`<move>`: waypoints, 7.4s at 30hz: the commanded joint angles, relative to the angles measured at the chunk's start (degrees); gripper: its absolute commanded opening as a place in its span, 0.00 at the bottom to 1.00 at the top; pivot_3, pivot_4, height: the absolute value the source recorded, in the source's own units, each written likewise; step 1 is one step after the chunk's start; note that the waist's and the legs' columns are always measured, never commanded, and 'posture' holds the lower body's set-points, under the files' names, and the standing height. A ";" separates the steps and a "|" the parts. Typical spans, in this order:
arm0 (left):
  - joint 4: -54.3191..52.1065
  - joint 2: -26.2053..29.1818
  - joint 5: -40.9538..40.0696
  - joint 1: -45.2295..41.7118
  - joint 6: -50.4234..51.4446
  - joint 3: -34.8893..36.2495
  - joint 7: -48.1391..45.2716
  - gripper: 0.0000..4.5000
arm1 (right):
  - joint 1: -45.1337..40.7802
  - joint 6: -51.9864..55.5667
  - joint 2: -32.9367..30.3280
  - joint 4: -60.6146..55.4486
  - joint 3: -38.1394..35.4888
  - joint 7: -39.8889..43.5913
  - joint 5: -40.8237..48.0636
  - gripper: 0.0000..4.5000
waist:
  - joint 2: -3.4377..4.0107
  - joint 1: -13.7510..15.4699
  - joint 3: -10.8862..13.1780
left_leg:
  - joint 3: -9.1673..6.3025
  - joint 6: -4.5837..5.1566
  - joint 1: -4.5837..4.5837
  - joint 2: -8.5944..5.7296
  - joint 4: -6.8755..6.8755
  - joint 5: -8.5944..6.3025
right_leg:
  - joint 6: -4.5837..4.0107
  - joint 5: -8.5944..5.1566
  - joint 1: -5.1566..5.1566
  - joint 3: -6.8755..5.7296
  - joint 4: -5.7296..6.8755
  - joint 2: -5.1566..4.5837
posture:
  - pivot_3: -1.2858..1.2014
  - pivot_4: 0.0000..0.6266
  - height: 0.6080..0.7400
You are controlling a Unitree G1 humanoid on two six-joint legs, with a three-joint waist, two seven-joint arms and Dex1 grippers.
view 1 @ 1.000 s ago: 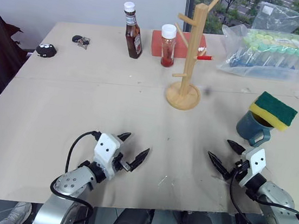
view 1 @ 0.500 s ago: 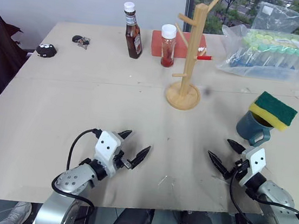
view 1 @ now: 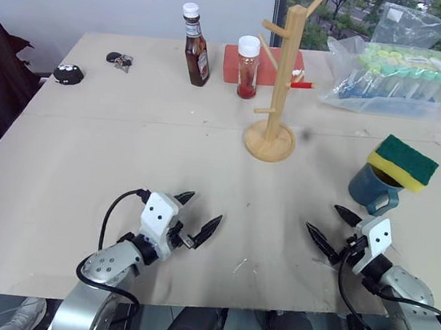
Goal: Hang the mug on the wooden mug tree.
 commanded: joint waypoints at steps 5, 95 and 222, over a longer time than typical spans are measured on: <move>-3.54 3.90 -5.36 -9.23 3.94 0.18 -5.56 1.00 | -6.55 10.72 -9.47 -14.88 -8.47 1.27 11.94 0.99 | -0.01 0.04 0.00 | -0.01 0.00 -0.02 0.00 0.05 0.00 | -0.01 0.09 0.02 -0.03 -0.01 0.00 | 0.52 0.24 1.00; -5.56 9.54 -26.53 -32.07 15.78 -2.78 -21.31 1.00 | -0.81 47.55 -2.63 -30.02 -14.88 -26.10 5.87 1.00 | -0.13 -0.48 -0.05 | 0.44 0.00 -0.10 0.28 0.28 0.00 | -0.06 0.49 0.01 0.38 -0.32 0.33 | 0.52 0.24 1.00; -17.11 -8.98 -4.48 -23.12 13.70 -5.54 16.93 1.00 | -99.22 -12.44 -4.53 70.01 19.89 31.16 -28.12 0.31 | -0.25 -2.75 0.25 | 0.40 -0.06 -1.16 0.35 0.64 0.00 | -0.24 0.86 -0.96 0.30 -0.27 0.47 | 0.52 0.24 1.00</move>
